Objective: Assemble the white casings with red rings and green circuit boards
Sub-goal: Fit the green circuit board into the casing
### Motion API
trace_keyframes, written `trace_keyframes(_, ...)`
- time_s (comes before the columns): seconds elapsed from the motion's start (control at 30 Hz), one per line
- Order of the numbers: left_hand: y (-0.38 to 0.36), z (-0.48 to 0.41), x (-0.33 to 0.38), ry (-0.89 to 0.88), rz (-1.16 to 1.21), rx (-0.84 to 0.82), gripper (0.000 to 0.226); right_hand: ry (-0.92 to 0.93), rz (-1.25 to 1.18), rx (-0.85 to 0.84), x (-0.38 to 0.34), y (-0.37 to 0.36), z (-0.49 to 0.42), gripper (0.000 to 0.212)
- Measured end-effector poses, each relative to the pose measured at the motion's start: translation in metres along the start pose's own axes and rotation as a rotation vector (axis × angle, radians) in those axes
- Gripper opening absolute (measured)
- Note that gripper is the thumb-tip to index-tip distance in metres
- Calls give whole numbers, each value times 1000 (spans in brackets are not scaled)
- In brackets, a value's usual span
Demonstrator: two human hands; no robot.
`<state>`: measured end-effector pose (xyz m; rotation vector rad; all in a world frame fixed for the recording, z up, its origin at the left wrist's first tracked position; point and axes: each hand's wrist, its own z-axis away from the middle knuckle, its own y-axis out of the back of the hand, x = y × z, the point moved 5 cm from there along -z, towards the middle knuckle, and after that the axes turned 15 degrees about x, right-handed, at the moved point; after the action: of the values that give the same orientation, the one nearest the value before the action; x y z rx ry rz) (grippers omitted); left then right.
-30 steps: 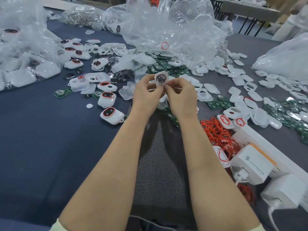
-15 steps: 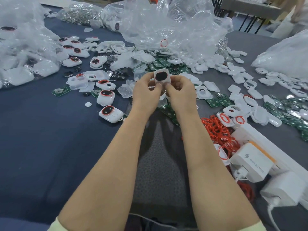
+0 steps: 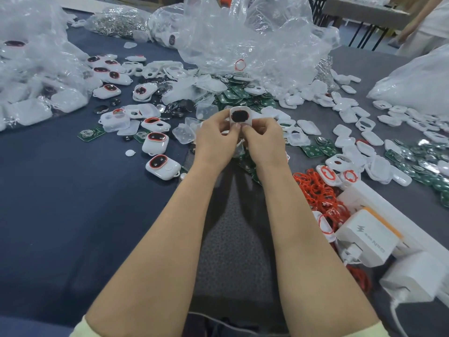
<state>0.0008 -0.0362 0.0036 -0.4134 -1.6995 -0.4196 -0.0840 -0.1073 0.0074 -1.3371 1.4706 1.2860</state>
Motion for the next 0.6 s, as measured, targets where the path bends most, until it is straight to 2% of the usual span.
trace_keyframes(0.13,2,-2,-3,56,44,20,30,-46,-57,-31,2,1,0,8)
trace_keyframes(0.27,5,-3,-5,60,37,50,29,13,-30,-72,-1,-1,1,7)
trace_keyframes(0.6,3,-2,-2,52,68,45,34,38,-22,-46,-1,-2,1,6)
